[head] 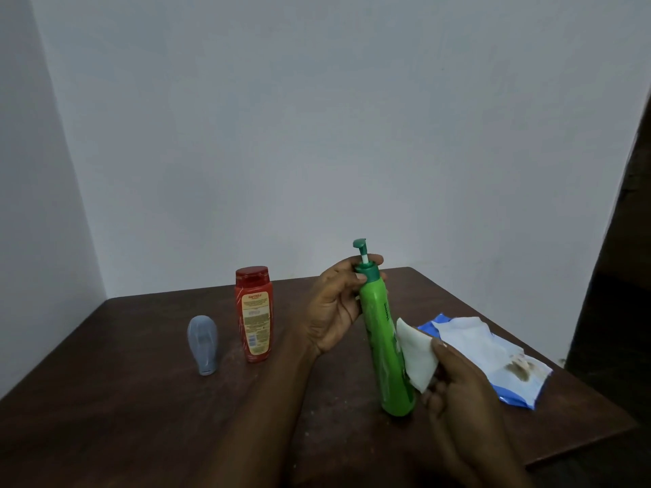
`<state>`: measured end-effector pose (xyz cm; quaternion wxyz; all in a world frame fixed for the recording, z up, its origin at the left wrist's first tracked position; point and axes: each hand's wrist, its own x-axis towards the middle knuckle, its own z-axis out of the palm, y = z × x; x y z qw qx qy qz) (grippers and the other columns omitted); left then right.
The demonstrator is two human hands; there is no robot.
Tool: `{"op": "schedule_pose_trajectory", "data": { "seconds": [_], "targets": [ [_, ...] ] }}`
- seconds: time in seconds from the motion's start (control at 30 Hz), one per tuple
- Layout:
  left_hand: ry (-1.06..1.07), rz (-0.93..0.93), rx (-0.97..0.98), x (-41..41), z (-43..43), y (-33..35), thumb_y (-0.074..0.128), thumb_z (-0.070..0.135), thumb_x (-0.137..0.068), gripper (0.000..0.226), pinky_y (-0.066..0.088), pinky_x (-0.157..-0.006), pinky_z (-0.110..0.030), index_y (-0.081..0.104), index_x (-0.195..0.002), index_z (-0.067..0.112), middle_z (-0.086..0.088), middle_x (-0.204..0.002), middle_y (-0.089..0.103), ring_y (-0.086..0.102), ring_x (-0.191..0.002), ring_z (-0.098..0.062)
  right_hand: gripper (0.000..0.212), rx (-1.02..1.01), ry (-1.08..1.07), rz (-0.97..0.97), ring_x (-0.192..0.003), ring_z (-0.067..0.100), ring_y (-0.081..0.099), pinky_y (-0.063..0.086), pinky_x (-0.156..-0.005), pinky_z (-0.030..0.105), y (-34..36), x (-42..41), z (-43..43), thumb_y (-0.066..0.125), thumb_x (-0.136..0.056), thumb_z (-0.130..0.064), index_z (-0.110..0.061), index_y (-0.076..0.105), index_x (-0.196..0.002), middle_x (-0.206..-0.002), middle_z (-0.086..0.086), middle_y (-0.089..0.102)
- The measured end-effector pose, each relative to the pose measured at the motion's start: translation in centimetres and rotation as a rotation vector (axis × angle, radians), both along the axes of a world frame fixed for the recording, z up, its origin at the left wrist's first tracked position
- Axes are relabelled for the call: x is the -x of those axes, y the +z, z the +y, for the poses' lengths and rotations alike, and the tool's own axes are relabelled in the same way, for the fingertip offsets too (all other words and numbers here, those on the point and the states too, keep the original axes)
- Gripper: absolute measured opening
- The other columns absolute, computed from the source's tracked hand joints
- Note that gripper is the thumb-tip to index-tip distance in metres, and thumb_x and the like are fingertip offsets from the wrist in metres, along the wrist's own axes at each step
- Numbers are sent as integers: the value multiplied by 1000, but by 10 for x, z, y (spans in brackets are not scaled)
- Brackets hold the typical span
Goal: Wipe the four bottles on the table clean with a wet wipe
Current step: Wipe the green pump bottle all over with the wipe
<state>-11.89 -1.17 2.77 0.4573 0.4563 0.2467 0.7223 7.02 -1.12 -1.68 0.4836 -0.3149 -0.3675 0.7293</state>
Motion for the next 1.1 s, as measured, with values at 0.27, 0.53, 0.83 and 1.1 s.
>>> {"op": "schedule_pose_trajectory", "data": {
  "seconds": [0.27,0.53,0.83,1.1],
  "targets": [
    [143,70,35,-7,-9,5,67,-2,-78,35,58,-84,-30,69,-113,3,-3,-105,76,71,-94,-14,26,50,106,230,-77,24,79,63,-55,31,7,-21,7,48,-104,-17,0,67,-109,-95,14,80],
    [185,108,-3,-11,-8,4,76,-3,-72,45,59,-82,-29,68,-113,13,2,-90,73,69,-87,-13,34,-32,156,290,-106,29,74,61,-86,37,16,-21,2,43,-104,-15,2,67,-120,-117,18,75],
    [170,72,-7,-13,-7,3,73,1,-77,41,59,-79,-28,67,-117,9,-1,-95,75,71,-89,-14,31,-625,-78,-51,-105,15,73,59,-82,21,51,9,-1,47,-107,-14,-13,75,-119,-111,3,78],
    [105,-16,-15,-7,-3,2,101,27,-59,67,61,-84,-36,66,-111,5,-10,-100,71,70,-90,-22,25,-822,-4,-152,-122,6,65,51,-107,29,49,19,18,61,-100,-9,-16,75,-120,-119,-10,75]
  ]
}}
